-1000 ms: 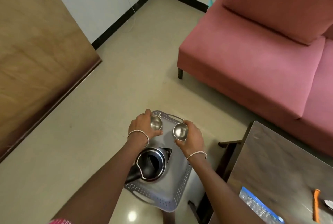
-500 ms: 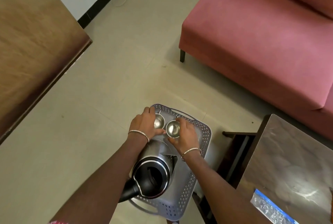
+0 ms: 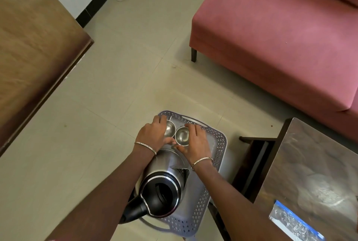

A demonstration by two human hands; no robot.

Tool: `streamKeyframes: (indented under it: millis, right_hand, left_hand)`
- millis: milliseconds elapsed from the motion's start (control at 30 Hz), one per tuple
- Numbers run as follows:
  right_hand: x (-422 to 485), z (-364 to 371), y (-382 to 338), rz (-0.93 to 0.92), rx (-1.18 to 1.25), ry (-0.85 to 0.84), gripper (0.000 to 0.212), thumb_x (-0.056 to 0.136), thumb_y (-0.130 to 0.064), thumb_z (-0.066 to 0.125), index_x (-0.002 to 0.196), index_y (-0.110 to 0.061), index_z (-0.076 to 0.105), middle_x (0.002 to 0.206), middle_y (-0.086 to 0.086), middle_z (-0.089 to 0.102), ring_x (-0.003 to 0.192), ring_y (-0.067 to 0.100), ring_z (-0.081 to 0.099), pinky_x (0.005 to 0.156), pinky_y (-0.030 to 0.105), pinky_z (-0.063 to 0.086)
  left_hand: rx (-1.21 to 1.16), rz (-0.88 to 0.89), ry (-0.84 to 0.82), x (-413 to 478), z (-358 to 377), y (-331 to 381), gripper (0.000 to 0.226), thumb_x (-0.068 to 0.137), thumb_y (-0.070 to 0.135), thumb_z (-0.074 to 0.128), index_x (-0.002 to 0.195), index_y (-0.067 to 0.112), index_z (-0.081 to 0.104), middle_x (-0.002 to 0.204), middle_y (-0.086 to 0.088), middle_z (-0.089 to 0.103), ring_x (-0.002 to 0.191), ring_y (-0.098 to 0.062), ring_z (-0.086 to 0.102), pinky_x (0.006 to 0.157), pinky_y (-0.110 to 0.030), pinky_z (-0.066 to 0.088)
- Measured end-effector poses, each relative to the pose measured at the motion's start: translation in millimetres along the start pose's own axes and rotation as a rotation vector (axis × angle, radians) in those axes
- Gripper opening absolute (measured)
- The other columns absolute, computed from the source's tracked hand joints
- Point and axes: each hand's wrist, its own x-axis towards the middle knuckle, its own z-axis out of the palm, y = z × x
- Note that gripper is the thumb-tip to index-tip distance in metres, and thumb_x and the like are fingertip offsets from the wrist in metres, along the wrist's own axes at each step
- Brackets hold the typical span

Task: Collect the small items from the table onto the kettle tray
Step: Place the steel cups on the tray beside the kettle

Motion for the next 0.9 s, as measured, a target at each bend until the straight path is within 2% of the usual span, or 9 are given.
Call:
streamKeyframes:
  millis: [167, 367, 433, 500, 567, 633, 700, 767, 900]
  right_hand:
    - [1, 0, 0, -0.028, -0.023, 0.0, 0.071, 0.067, -0.044, 0.084, 0.121, -0.009, 0.054, 0.115, 0.009, 0.057, 0.106, 0.029, 0.054, 0.092, 0.036, 0.045]
    - [1, -9, 5, -0.031, 0.04, -0.09, 0.085, 0.064, -0.039, 0.086, 0.135, -0.014, 0.046, 0.128, 0.008, 0.049, 0.116, 0.027, 0.05, 0.1, 0.034, 0.042]
    - [-3, -14, 5, -0.037, 0.041, -0.083, 0.085, 0.065, -0.034, 0.085, 0.137, -0.015, 0.043, 0.13, 0.007, 0.047, 0.118, 0.027, 0.049, 0.101, 0.034, 0.042]
    - [-11, -21, 6, -0.014, 0.061, -0.067, 0.084, 0.065, -0.03, 0.083, 0.137, -0.015, 0.043, 0.131, 0.007, 0.046, 0.12, 0.026, 0.047, 0.103, 0.034, 0.042]
    - [-23, -30, 6, 0.016, 0.078, -0.05, 0.079, 0.067, -0.029, 0.079, 0.137, -0.013, 0.044, 0.131, 0.007, 0.046, 0.121, 0.024, 0.046, 0.104, 0.033, 0.039]
    - [-37, -40, 5, 0.041, 0.076, -0.026, 0.063, 0.074, -0.022, 0.073, 0.131, -0.012, 0.049, 0.127, 0.008, 0.049, 0.119, 0.026, 0.047, 0.104, 0.033, 0.039]
    - [-57, -49, 5, 0.077, 0.075, 0.009, 0.039, 0.082, -0.014, 0.064, 0.12, -0.009, 0.057, 0.121, 0.008, 0.054, 0.115, 0.026, 0.051, 0.099, 0.031, 0.04]
    - [-77, -57, 4, 0.116, 0.079, 0.029, 0.024, 0.088, -0.012, 0.057, 0.111, -0.009, 0.063, 0.114, 0.007, 0.059, 0.109, 0.025, 0.054, 0.092, 0.028, 0.042]
    - [-128, -76, -1, 0.162, 0.104, 0.05, 0.017, 0.09, -0.015, 0.054, 0.1, -0.013, 0.067, 0.102, 0.004, 0.066, 0.101, 0.023, 0.056, 0.082, 0.026, 0.041]
  left_hand:
    - [0.085, 0.009, -0.006, 0, -5, 4, 0.093, 0.063, 0.073, 0.068, 0.129, 0.013, 0.041, 0.12, -0.008, 0.057, 0.086, -0.031, 0.069, 0.067, -0.035, 0.051]
    - [0.158, 0.032, -0.006, -5, -18, 9, 0.094, 0.06, 0.074, 0.069, 0.125, 0.013, 0.041, 0.122, -0.005, 0.048, 0.077, -0.022, 0.067, 0.061, -0.029, 0.048]
    - [0.135, 0.031, 0.017, -9, -24, 8, 0.094, 0.058, 0.074, 0.07, 0.123, 0.012, 0.041, 0.119, -0.004, 0.046, 0.074, -0.022, 0.067, 0.06, -0.029, 0.048]
    - [0.062, 0.015, 0.027, -15, -32, 5, 0.093, 0.059, 0.072, 0.071, 0.123, 0.012, 0.041, 0.117, -0.005, 0.046, 0.078, -0.026, 0.066, 0.064, -0.033, 0.051]
    - [-0.076, -0.044, 0.037, -23, -43, 1, 0.083, 0.065, 0.067, 0.072, 0.121, 0.011, 0.045, 0.114, -0.007, 0.051, 0.086, -0.03, 0.064, 0.072, -0.038, 0.051]
    - [-0.24, -0.14, 0.049, -34, -55, -4, 0.062, 0.074, 0.057, 0.072, 0.114, 0.014, 0.055, 0.107, -0.008, 0.062, 0.092, -0.031, 0.064, 0.077, -0.039, 0.051]
    - [-0.418, -0.239, 0.098, -51, -66, -5, 0.033, 0.082, 0.047, 0.068, 0.101, 0.02, 0.064, 0.092, -0.006, 0.07, 0.088, -0.029, 0.066, 0.075, -0.034, 0.05]
    - [-0.547, -0.283, 0.158, -70, -74, -2, 0.013, 0.085, 0.038, 0.066, 0.088, 0.025, 0.066, 0.081, -0.003, 0.07, 0.083, -0.028, 0.066, 0.069, -0.029, 0.047]
    - [-0.65, -0.28, 0.271, -123, -91, 21, 0.007, 0.085, 0.028, 0.064, 0.086, 0.023, 0.068, 0.071, 0.004, 0.067, 0.075, -0.022, 0.065, 0.065, -0.026, 0.043]
